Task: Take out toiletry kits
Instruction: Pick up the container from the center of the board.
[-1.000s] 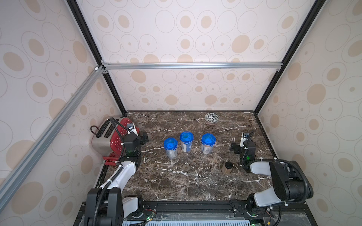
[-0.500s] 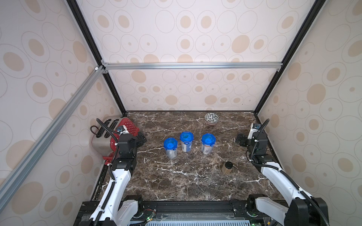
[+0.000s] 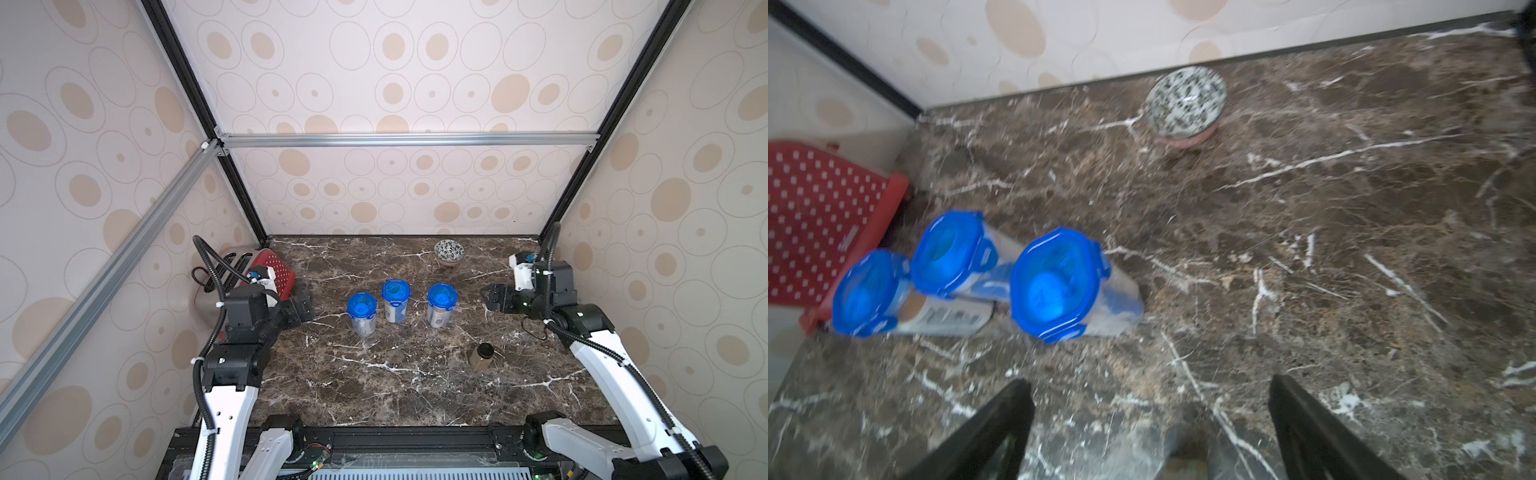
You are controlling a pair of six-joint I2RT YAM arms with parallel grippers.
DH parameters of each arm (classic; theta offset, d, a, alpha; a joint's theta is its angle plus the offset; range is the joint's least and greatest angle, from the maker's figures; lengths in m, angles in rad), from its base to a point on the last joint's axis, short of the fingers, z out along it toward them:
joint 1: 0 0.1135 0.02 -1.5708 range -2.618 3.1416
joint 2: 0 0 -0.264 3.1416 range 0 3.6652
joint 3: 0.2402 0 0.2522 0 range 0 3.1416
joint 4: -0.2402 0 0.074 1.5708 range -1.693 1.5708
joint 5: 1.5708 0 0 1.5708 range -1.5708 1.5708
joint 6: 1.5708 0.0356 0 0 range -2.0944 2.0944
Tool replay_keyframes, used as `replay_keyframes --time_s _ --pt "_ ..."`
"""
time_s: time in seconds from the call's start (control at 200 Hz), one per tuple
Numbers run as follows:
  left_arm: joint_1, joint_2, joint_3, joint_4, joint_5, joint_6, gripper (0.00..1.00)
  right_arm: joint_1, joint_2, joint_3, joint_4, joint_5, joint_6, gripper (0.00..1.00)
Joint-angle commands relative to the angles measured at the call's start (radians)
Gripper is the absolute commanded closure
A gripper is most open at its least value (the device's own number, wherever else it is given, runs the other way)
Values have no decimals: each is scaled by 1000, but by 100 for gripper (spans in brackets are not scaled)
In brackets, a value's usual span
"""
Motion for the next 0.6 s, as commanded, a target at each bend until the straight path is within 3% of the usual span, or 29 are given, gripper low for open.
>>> replay_keyframes --time_s 0.0,0.09,0.275,0.471,0.596 --pt "-2 -44 -46 -102 16 51 1 117 125 135 -200 4 -73 6" --pt "-3 -78 -75 -102 8 51 1 194 251 281 -319 37 -146 0" --pt "-5 -101 -94 -72 39 48 1 251 466 511 -500 69 -314 0" --pt "-4 -81 -95 -70 53 49 1 253 554 595 -494 93 -542 0" --pt "-4 -85 -98 -66 59 49 1 254 611 642 -522 25 -732 0"
